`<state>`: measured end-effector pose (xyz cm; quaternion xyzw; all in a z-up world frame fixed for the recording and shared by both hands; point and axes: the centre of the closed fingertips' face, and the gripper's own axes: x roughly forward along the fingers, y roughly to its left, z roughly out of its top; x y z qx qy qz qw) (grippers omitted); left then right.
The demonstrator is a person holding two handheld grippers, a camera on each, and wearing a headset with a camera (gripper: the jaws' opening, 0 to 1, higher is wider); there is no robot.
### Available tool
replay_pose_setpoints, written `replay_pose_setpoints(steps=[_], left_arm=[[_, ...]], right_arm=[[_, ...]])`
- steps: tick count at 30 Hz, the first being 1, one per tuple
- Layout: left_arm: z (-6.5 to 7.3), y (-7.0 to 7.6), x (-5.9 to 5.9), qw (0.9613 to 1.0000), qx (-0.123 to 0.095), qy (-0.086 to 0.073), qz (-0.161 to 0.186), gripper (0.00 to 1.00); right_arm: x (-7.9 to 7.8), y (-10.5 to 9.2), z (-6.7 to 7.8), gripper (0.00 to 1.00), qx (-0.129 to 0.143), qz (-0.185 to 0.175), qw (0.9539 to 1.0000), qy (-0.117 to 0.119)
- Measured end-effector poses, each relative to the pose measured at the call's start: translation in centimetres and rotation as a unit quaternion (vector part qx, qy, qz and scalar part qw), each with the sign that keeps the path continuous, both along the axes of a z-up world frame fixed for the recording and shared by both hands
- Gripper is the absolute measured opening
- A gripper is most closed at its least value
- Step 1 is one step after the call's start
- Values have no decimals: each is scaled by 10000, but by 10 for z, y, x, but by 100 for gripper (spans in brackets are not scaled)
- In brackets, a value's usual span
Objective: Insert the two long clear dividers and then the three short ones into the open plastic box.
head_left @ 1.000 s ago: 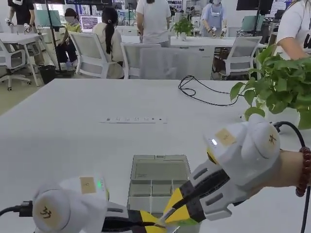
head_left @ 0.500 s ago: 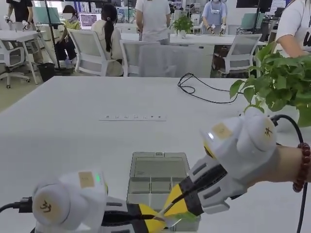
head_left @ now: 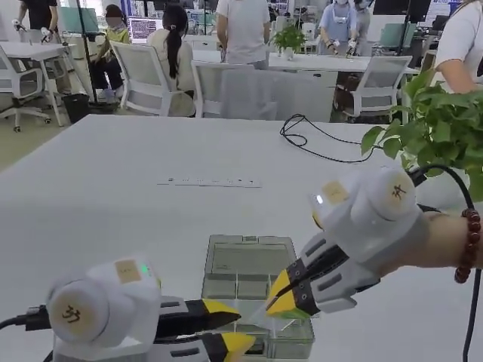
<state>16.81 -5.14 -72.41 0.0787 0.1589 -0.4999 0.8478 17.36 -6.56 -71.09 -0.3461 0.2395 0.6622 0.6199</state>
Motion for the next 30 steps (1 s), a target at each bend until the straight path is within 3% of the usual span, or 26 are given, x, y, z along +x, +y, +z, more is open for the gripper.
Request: replay_pose_setpoints(steps=[9, 24, 30], left_arm=[[-2, 7, 6, 9995, -114, 58, 301, 31], [-5, 18, 18, 9970, -132, 87, 753, 51], [-7, 26, 25, 9941, -170, 180, 1061, 59]], right_arm=[[23, -6, -4, 2, -520, -194, 9984, -106], [57, -25, -31, 2, -1317, -370, 9902, -276], [68, -29, -40, 2, -1484, -487, 9874, -268]])
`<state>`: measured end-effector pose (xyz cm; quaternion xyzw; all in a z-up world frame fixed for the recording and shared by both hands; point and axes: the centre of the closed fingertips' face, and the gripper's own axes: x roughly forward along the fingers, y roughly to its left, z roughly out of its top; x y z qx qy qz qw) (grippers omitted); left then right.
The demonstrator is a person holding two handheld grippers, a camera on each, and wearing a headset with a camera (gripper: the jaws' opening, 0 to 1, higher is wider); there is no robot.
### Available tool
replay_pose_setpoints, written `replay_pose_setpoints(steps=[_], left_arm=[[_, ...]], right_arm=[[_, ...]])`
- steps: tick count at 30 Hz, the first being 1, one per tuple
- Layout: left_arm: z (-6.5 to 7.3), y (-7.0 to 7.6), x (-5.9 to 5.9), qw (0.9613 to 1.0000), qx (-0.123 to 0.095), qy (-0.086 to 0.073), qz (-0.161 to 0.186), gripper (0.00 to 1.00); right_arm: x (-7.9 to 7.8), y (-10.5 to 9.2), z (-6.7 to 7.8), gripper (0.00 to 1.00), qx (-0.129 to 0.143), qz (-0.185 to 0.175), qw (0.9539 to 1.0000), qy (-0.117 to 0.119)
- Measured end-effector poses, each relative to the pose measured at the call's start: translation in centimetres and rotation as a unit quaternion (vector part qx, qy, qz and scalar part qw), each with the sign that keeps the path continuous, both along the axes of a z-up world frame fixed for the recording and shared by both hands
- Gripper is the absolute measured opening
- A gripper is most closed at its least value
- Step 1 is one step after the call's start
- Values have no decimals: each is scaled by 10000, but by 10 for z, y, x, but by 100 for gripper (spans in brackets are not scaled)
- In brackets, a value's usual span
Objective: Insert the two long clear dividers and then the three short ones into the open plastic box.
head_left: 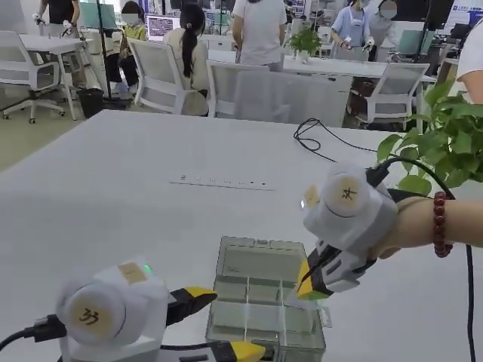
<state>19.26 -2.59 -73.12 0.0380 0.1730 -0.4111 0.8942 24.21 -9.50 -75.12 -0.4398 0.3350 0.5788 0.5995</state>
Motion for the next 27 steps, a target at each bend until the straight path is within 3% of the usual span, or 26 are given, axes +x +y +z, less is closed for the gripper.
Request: replay_pose_setpoints(steps=[15, 27], left_arm=[[1, 2, 3, 10000, -40, -9, 78, 67], [2, 4, 4, 9999, -77, -16, 108, 67]], right_arm=[[10, 0, -16, 2, -261, -118, 9995, 94], [13, -1, -23, 2, -453, -150, 9988, 123]])
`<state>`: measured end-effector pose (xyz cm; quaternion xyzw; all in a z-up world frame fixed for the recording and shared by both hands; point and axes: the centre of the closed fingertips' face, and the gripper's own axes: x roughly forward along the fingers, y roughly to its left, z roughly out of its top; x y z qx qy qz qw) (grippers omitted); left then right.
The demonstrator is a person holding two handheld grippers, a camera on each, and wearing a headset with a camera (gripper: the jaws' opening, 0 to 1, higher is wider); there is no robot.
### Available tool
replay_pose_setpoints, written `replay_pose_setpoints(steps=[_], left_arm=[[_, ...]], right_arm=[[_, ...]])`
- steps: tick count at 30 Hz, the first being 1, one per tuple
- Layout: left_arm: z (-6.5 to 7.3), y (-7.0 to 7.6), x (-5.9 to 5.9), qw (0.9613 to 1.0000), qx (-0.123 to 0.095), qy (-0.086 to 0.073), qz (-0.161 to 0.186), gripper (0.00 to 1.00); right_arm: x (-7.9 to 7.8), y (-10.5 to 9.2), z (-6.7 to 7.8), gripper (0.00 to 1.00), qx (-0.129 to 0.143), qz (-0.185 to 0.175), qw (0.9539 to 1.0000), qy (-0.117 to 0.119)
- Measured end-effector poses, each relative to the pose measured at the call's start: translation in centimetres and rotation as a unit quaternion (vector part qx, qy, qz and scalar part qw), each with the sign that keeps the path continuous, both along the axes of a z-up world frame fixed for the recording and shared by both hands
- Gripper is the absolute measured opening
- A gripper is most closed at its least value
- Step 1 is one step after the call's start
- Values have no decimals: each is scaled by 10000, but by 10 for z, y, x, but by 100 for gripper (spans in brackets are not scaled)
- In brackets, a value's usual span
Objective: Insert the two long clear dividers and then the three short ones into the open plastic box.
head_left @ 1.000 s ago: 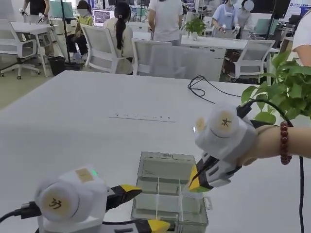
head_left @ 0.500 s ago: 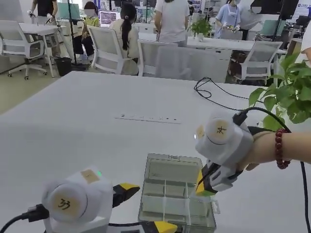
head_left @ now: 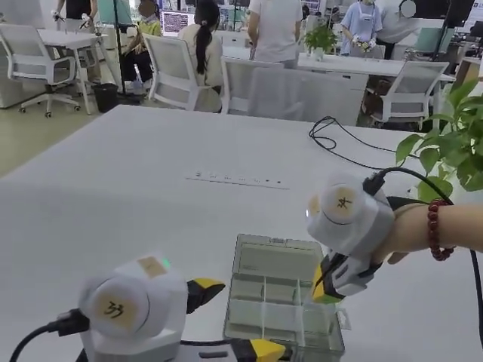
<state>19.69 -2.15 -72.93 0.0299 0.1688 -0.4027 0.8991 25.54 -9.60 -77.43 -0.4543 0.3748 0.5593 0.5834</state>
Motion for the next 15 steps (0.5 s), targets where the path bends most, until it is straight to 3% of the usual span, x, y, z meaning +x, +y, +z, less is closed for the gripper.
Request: replay_pose_setpoints(steps=[15], left_arm=[[1, -2, -1, 10000, 30, -43, -32, 67]], right_arm=[[3, 0, -9, 2, -239, -37, 9995, 191]])
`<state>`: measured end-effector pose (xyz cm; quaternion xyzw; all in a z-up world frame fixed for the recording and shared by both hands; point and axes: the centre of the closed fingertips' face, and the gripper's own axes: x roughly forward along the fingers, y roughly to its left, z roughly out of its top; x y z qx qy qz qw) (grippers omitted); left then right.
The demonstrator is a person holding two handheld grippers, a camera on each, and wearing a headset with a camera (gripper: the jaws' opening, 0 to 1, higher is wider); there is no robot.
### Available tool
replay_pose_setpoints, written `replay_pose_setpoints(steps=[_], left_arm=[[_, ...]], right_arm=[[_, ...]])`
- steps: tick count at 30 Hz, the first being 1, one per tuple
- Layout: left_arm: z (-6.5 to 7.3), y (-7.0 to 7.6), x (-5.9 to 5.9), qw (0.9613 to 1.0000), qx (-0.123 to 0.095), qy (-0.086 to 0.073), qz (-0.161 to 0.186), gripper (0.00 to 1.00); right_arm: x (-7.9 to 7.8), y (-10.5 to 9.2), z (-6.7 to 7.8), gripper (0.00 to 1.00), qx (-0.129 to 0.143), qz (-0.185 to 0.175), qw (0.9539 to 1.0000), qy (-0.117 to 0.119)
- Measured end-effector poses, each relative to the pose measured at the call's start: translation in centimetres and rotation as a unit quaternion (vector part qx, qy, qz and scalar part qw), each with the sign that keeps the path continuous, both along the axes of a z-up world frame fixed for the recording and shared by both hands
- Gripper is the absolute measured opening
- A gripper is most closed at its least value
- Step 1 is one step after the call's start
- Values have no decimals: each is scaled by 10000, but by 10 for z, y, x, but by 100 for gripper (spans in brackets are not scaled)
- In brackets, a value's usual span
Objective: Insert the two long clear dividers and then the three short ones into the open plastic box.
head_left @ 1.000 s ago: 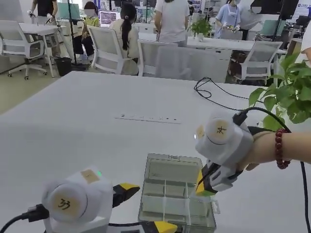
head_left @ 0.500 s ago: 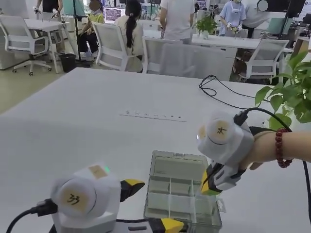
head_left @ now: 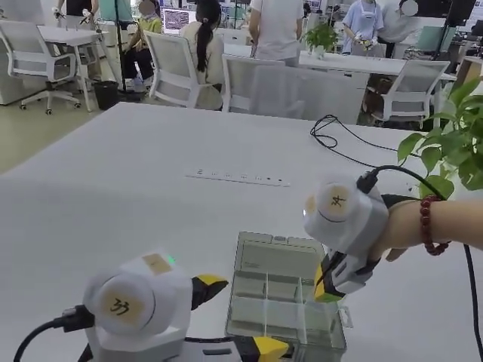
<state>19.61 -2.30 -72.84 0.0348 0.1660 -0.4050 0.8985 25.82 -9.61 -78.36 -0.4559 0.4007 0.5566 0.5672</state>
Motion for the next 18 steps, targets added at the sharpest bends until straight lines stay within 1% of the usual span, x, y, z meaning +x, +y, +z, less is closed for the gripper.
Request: replay_pose_setpoints(steps=[2, 10, 18], left_arm=[[0, 1, 0, 10000, 7, 0, 13, 67], [-1, 2, 1, 10000, 34, 10, 73, 67], [-3, 4, 2, 9999, 60, 28, 114, 66]], right_arm=[[0, 1, -2, 2, -47, -26, 10000, 57], [-1, 1, -14, 2, -204, -5, 9997, 123], [-1, -1, -20, 2, -198, -86, 9996, 190]])
